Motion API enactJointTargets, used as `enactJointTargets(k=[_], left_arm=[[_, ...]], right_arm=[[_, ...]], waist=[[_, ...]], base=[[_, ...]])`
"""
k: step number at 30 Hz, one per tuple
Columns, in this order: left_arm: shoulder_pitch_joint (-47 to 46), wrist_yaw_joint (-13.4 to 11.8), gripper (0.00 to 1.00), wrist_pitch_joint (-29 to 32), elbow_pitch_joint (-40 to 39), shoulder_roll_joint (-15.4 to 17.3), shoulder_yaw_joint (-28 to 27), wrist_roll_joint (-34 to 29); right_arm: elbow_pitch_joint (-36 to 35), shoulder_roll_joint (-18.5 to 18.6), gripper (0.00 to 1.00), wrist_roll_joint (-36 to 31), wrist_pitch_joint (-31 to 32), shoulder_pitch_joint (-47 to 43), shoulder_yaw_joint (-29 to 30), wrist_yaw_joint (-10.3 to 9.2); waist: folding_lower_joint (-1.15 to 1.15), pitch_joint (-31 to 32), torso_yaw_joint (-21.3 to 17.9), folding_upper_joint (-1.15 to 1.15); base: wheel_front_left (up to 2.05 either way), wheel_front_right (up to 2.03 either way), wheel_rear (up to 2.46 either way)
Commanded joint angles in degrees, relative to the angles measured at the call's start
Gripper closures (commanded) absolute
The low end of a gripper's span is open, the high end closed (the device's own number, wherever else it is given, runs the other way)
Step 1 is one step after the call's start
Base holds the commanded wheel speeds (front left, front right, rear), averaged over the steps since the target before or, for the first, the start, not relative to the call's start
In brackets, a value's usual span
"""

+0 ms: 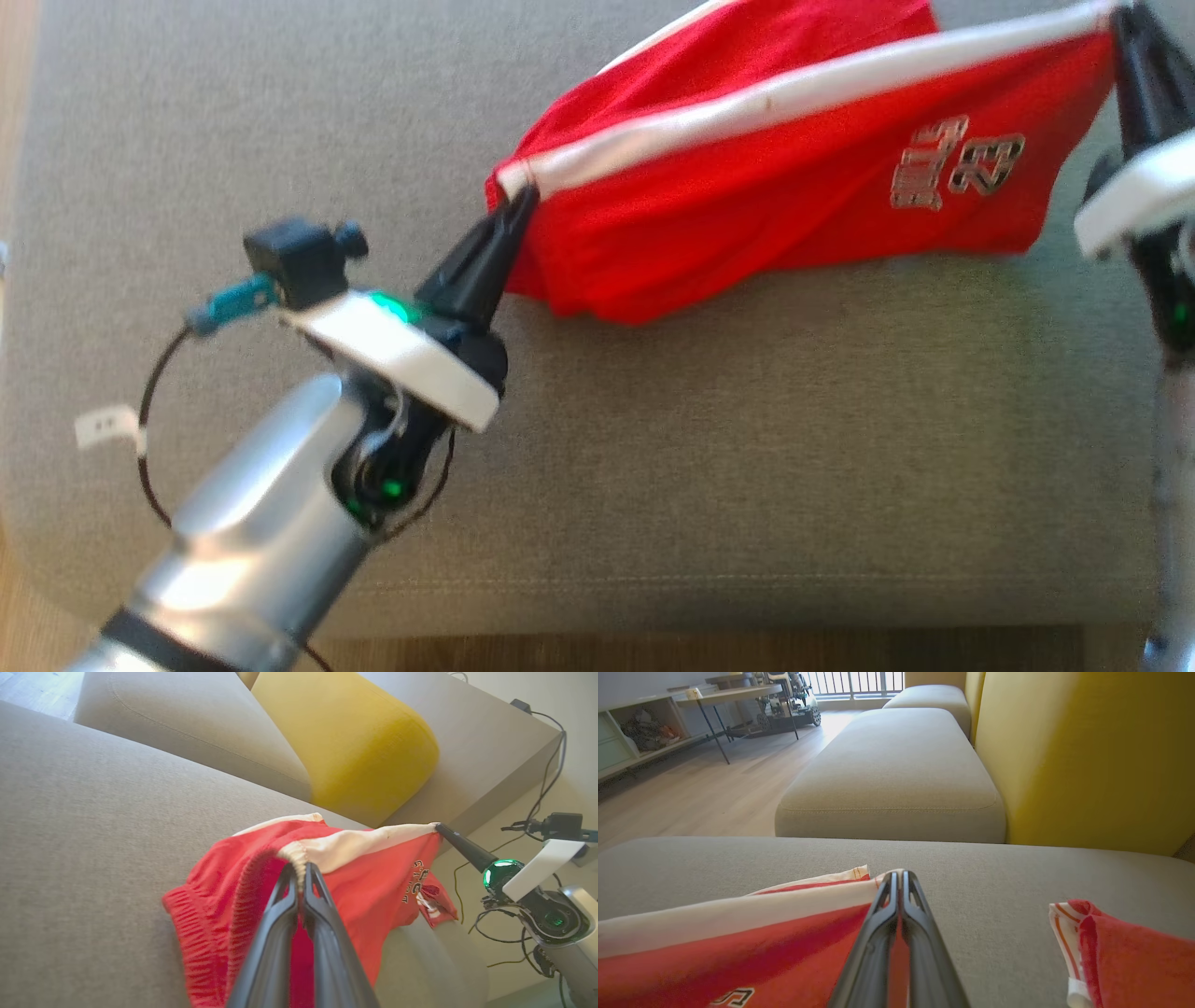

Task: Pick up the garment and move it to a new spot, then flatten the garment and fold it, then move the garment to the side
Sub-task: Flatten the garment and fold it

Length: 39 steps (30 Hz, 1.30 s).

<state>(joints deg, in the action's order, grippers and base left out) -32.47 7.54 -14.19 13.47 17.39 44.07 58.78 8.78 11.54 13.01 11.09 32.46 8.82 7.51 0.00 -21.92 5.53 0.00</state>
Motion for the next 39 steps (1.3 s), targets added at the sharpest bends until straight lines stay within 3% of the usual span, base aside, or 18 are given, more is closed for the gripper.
enactJointTargets(k=[1, 11, 21, 22, 23, 24, 25, 31, 39], left_arm=[[-3.18, -0.06, 1.0, -0.11, 0.34, 0.93, -1.35, 0.75], [-13.82, -0.06, 1.0, -0.54, 13.51, -2.75, 0.06, 3.02], [-17.9, -0.06, 1.0, -0.79, 19.1, -5.68, -2.43, 0.0], [-17.82, -0.06, 1.0, -0.79, 19.04, -6.04, -2.94, -0.29], [-17.69, -0.06, 1.0, -0.79, 19.06, -6.28, -3.42, -0.61], [-17.63, -0.06, 0.66, -0.79, 19.06, -6.4, -4.04, -1.29], [-17.43, -0.06, 0.0, -0.8, 19.05, -6.67, -4.92, -1.87], [-13.77, -0.52, 0.0, -0.8, 17.26, -7.21, -11.58, -9.79], [3.58, -11.91, 0.0, -0.8, 0.93, -8.02, -22.8, -32.89]], right_arm=[[-0.06, 0.9, 1.0, -0.83, 0.88, 3.22, -1.94, -0.02], [19.5, 4.23, 1.0, -4.02, 0.25, 23.9, -9.79, -0.02], [33.77, 4.16, 1.0, -4.98, -5.06, 33.91, -14.24, -0.02], [34.87, 4.01, 0.96, -4.83, -5.72, 34.45, -14.75, -0.02], [35.81, 3.82, 0.58, -4.6, -6.61, 34.9, -15.33, -0.02], [36.63, 3.53, 0.0, -4.02, -7.7, 35.23, -15.79, -0.02], [37.29, 3.11, 0.0, -2.96, -8.99, 35.46, -15.92, -0.02], [37.91, 3.37, 0.0, 4.78, -15.02, 32.8, -19.46, -0.02], [34.71, 3.57, 0.0, 15.53, -15.75, 19.85, -22.93, -0.02]], waist=[[0.0, -2.56, 1.66, 0.0], [0.0, -7.79, 4.22, 0.0], [0.0, -9.7, 5.12, 0.0], [0.0, -9.69, 5.05, 0.0], [0.0, -9.61, 4.95, 0.0], [0.0, -9.51, 4.85, 0.0], [0.0, -9.32, 4.75, 0.0], [0.0, -6.19, 3.74, 0.0], [0.0, 0.92, 2.28, 0.0]], base=[[0.0, 0.0, 0.0], [0.0, 0.0, 0.0], [0.0, 0.0, 0.0], [0.0, 0.0, 0.0], [0.0, 0.0, 0.0], [0.0, 0.0, 0.0], [0.0, 0.0, 0.0], [0.0, 0.0, 0.0], [0.0, 0.0, 0.0]])
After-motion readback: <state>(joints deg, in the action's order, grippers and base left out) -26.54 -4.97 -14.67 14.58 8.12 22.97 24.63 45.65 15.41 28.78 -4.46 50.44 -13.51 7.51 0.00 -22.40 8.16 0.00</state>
